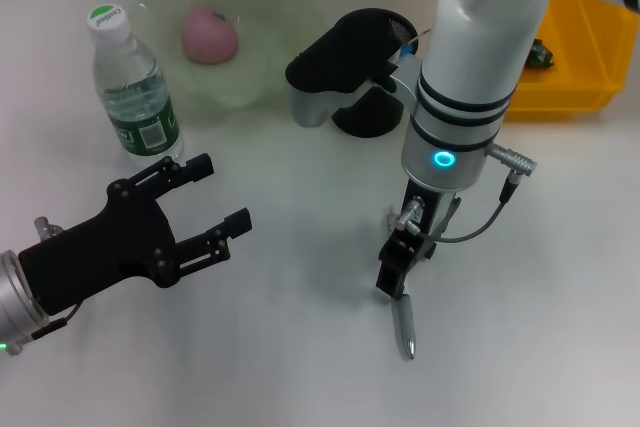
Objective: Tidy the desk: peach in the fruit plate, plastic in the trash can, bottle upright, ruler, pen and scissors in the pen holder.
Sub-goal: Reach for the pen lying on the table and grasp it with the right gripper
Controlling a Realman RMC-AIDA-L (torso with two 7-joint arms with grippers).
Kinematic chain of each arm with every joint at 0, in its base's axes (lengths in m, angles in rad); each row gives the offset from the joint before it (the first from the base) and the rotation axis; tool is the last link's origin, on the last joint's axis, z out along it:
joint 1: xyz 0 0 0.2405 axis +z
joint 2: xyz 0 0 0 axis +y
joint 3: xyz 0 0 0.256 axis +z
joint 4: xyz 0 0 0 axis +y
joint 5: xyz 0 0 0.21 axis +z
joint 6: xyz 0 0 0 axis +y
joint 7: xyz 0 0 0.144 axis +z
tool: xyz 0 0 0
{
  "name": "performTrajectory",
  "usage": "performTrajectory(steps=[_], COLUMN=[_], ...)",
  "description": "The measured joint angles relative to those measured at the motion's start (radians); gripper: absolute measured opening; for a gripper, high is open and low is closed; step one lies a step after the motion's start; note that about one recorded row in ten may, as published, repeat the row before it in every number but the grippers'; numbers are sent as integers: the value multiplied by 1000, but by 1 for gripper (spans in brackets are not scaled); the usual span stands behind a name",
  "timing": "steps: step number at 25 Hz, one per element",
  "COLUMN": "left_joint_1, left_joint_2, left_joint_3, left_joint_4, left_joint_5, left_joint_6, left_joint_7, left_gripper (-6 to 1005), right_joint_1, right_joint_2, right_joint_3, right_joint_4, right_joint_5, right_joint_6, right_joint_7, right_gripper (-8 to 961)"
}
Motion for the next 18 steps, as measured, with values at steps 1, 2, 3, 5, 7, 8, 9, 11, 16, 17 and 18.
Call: performTrajectory(steps=[1,2,3,5,7,8,9,11,16,17,18], left_joint_1=[0,0,-1,-1,-1,-1,-2,-2,-3,-3,-3], left_joint_2=[0,0,0,0,0,0,0,0,0,0,0], left_joint_3=[0,0,0,0,0,0,0,0,0,0,0], left_joint_4=[0,0,1,1,1,2,2,3,3,3,3], left_joint_5=[0,0,0,0,0,0,0,0,0,0,0], left_joint_6=[0,0,0,0,0,0,0,1,3,3,3], left_joint_7=[0,0,0,0,0,0,0,0,0,0,0], left_gripper=[797,797,797,797,797,797,797,797,797,797,797], right_joint_1=[0,0,0,0,0,0,0,0,0,0,0], right_joint_2=[0,0,0,0,0,0,0,0,0,0,0], right_joint_3=[-1,-1,-2,-2,-2,-3,-3,-3,-3,-3,-3], right_joint_4=[0,0,0,0,0,0,0,0,0,0,0], right_joint_5=[1,1,1,2,3,3,3,3,3,3,3], right_joint_6=[0,0,0,0,0,0,0,0,3,5,7], right_joint_7=[-2,-4,-5,-6,-7,-8,-9,-9,-9,-9,-9], right_gripper=[631,630,629,628,627,626,626,625,622,621,621])
